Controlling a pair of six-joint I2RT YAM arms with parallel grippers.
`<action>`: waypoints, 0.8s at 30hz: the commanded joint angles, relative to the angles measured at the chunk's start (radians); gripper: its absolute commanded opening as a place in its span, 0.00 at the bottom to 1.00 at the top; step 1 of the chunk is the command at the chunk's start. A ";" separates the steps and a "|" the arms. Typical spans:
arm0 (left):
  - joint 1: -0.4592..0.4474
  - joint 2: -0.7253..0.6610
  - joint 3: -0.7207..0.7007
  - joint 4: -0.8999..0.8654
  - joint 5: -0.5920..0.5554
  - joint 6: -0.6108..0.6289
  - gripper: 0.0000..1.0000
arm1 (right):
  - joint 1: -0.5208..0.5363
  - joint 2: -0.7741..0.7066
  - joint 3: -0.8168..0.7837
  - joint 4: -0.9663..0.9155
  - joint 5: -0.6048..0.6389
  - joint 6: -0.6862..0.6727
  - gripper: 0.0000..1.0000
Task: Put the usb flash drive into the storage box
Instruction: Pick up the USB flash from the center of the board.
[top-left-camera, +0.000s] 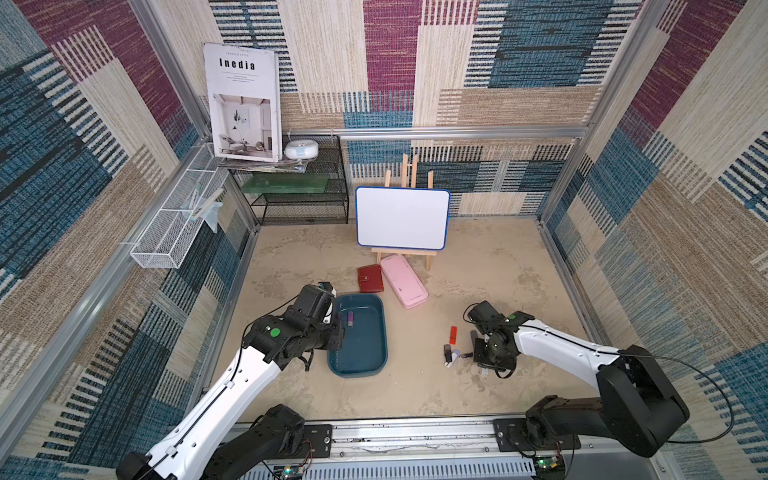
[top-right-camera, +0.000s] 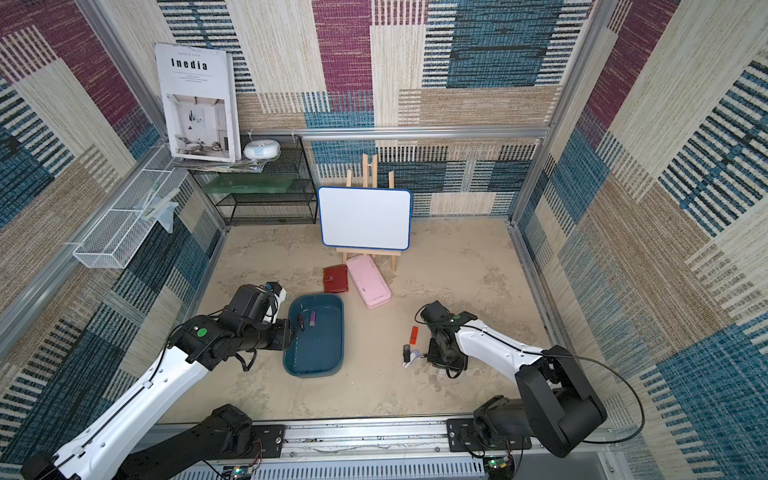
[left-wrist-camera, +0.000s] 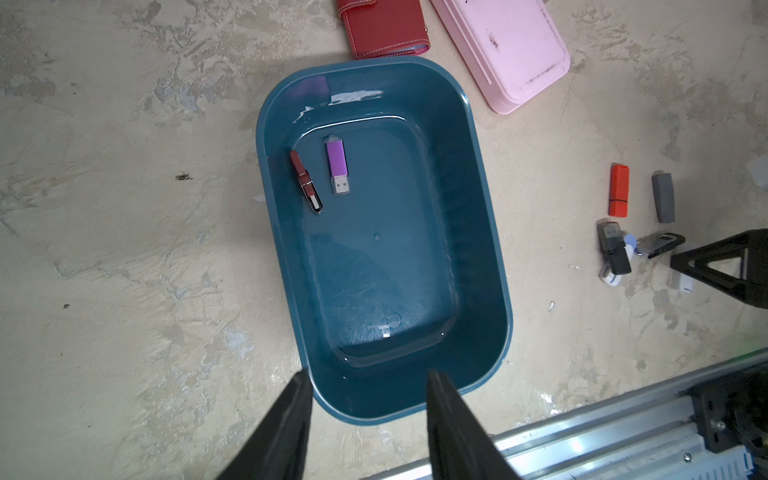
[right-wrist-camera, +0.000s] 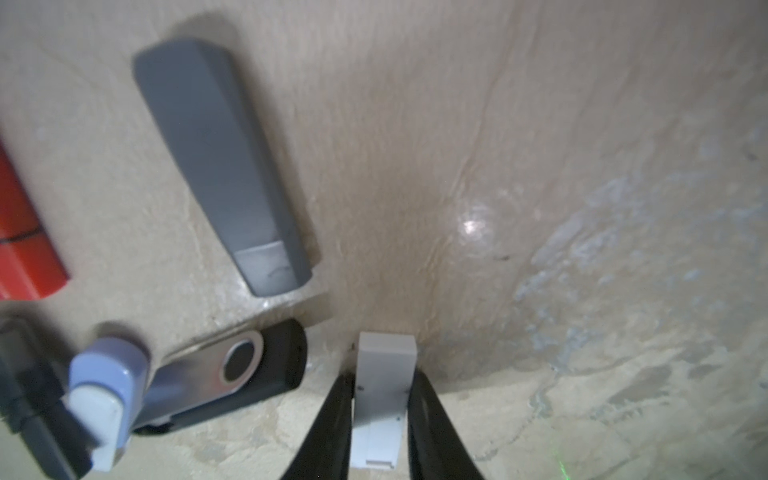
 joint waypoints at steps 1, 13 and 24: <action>0.000 -0.001 0.000 0.004 -0.008 0.003 0.50 | 0.005 0.032 -0.018 0.037 -0.077 -0.003 0.26; 0.000 -0.016 -0.002 0.004 -0.019 -0.002 0.50 | 0.006 -0.057 0.013 -0.016 -0.040 -0.013 0.13; 0.000 -0.023 0.000 -0.001 -0.043 -0.007 0.50 | 0.089 -0.213 0.267 -0.150 -0.035 0.039 0.12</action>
